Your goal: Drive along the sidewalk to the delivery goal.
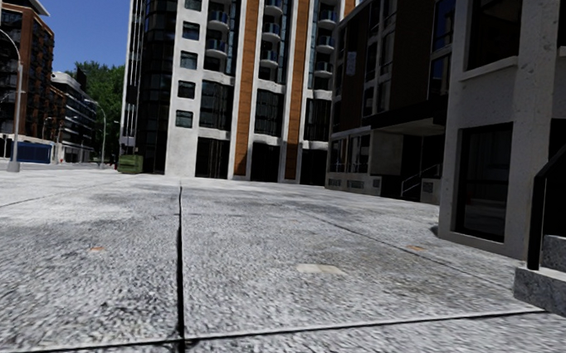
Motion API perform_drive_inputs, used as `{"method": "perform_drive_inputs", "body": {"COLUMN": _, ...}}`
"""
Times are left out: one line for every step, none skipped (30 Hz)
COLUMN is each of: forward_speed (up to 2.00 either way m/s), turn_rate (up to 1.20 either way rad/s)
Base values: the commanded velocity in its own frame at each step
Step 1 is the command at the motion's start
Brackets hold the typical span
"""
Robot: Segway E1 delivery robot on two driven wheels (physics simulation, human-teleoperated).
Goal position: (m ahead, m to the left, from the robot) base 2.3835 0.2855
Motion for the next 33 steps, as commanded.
{"method": "perform_drive_inputs", "body": {"forward_speed": 2.00, "turn_rate": 0.00}}
{"method": "perform_drive_inputs", "body": {"forward_speed": 2.00, "turn_rate": 0.00}}
{"method": "perform_drive_inputs", "body": {"forward_speed": 2.00, "turn_rate": 0.00}}
{"method": "perform_drive_inputs", "body": {"forward_speed": 2.00, "turn_rate": 0.00}}
{"method": "perform_drive_inputs", "body": {"forward_speed": 2.00, "turn_rate": 0.00}}
{"method": "perform_drive_inputs", "body": {"forward_speed": 2.00, "turn_rate": 0.00}}
{"method": "perform_drive_inputs", "body": {"forward_speed": 2.00, "turn_rate": 0.00}}
{"method": "perform_drive_inputs", "body": {"forward_speed": 2.00, "turn_rate": 0.00}}
{"method": "perform_drive_inputs", "body": {"forward_speed": 2.00, "turn_rate": 0.00}}
{"method": "perform_drive_inputs", "body": {"forward_speed": 2.00, "turn_rate": 0.00}}
{"method": "perform_drive_inputs", "body": {"forward_speed": 2.00, "turn_rate": 0.00}}
{"method": "perform_drive_inputs", "body": {"forward_speed": 2.00, "turn_rate": 0.00}}
{"method": "perform_drive_inputs", "body": {"forward_speed": 2.00, "turn_rate": 0.00}}
{"method": "perform_drive_inputs", "body": {"forward_speed": 2.00, "turn_rate": 0.00}}
{"method": "perform_drive_inputs", "body": {"forward_speed": 2.00, "turn_rate": 0.00}}
{"method": "perform_drive_inputs", "body": {"forward_speed": 2.00, "turn_rate": 0.00}}
{"method": "perform_drive_inputs", "body": {"forward_speed": 2.00, "turn_rate": 0.00}}
{"method": "perform_drive_inputs", "body": {"forward_speed": 2.00, "turn_rate": 0.00}}
{"method": "perform_drive_inputs", "body": {"forward_speed": 1.81, "turn_rate": 0.00}}
{"method": "perform_drive_inputs", "body": {"forward_speed": 1.62, "turn_rate": 0.00}}
{"method": "perform_drive_inputs", "body": {"forward_speed": 1.51, "turn_rate": 0.00}}
{"method": "perform_drive_inputs", "body": {"forward_speed": 1.41, "turn_rate": 0.00}}
{"method": "perform_drive_inputs", "body": {"forward_speed": 1.41, "turn_rate": 0.00}}
{"method": "perform_drive_inputs", "body": {"forward_speed": 1.31, "turn_rate": 0.00}}
{"method": "perform_drive_inputs", "body": {"forward_speed": 1.21, "turn_rate": 0.00}}
{"method": "perform_drive_inputs", "body": {"forward_speed": 1.12, "turn_rate": 0.00}}
{"method": "perform_drive_inputs", "body": {"forward_speed": 1.09, "turn_rate": 0.00}}
{"method": "perform_drive_inputs", "body": {"forward_speed": 1.09, "turn_rate": 0.00}}
{"method": "perform_drive_inputs", "body": {"forward_speed": 1.09, "turn_rate": 0.00}}
{"method": "perform_drive_inputs", "body": {"forward_speed": 1.09, "turn_rate": 0.00}}
{"method": "perform_drive_inputs", "body": {"forward_speed": 1.09, "turn_rate": 0.00}}
{"method": "perform_drive_inputs", "body": {"forward_speed": 1.09, "turn_rate": 0.00}}
{"method": "perform_drive_inputs", "body": {"forward_speed": 1.09, "turn_rate": 0.00}}
